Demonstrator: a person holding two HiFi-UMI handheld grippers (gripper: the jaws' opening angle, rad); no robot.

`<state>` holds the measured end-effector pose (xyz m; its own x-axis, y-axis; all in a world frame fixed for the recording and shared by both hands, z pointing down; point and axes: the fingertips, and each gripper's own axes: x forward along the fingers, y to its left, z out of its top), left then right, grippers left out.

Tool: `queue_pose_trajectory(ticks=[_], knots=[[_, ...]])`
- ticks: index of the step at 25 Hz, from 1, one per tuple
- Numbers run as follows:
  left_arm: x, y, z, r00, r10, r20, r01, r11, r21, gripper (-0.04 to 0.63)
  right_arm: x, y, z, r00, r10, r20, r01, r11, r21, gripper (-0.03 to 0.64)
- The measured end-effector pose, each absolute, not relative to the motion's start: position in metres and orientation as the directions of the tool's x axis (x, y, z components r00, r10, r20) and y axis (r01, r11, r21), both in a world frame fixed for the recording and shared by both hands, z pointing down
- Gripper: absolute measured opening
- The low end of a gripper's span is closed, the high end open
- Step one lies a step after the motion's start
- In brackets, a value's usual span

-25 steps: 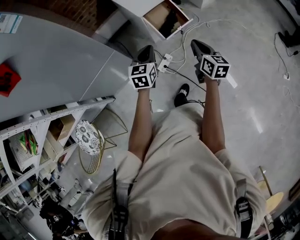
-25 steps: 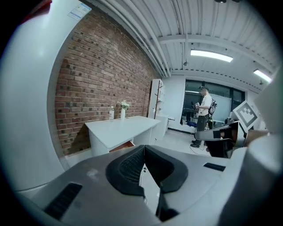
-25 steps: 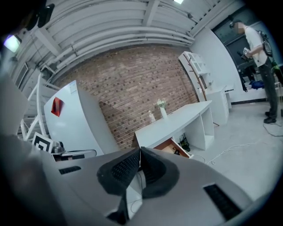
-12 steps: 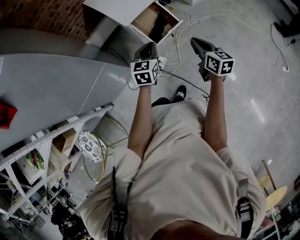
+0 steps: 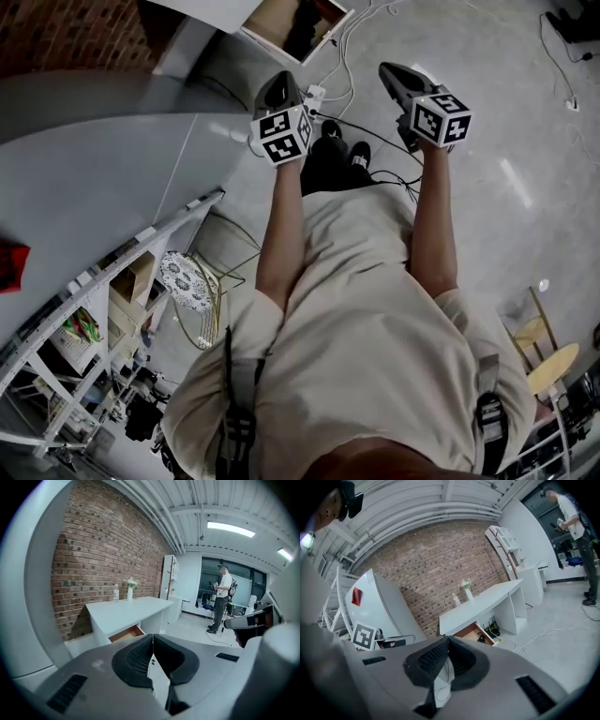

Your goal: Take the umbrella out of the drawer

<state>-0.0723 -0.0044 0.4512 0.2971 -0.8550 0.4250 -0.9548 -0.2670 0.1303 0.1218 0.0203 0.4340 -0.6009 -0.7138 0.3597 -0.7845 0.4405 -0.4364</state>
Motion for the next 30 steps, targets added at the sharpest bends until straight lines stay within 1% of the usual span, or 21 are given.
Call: queue_pose_trajectory(ticks=[4,8,16,22,26,30], knots=[[-0.062,-0.017,0.451,0.340,-0.838,0.426,-0.940,-0.310,0.142,0.011,0.129,0.012,0.425,-0.574,-0.743,0.344,-0.797,0.413,-0.440,0.067],[-0.054,-0.037,0.448,0.375,-0.826,0.422,-0.927,-0.339,0.159,0.011,0.132,0.002,0.424,-0.544,-0.758,0.360,-0.820,0.390,-0.419,0.067],[-0.054,-0.080,0.439,0.417,-0.806,0.419,-0.909,-0.381,0.172,0.011,0.114,-0.030,0.419,-0.532,-0.761,0.372,-0.827,0.372,-0.422,0.067],[-0.069,-0.103,0.443,0.421,-0.814,0.400,-0.907,-0.380,0.181,0.011,0.089,-0.055,0.426,-0.555,-0.741,0.379,-0.820,0.410,-0.399,0.067],[-0.099,-0.111,0.449,0.367,-0.843,0.394,-0.930,-0.333,0.153,0.011,0.069,-0.063,0.429,-0.561,-0.737,0.376,-0.819,0.430,-0.380,0.068],[-0.119,-0.110,0.461,0.356,-0.839,0.412,-0.934,-0.309,0.178,0.011,0.049,-0.055,0.443,-0.573,-0.710,0.409,-0.815,0.441,-0.377,0.067]])
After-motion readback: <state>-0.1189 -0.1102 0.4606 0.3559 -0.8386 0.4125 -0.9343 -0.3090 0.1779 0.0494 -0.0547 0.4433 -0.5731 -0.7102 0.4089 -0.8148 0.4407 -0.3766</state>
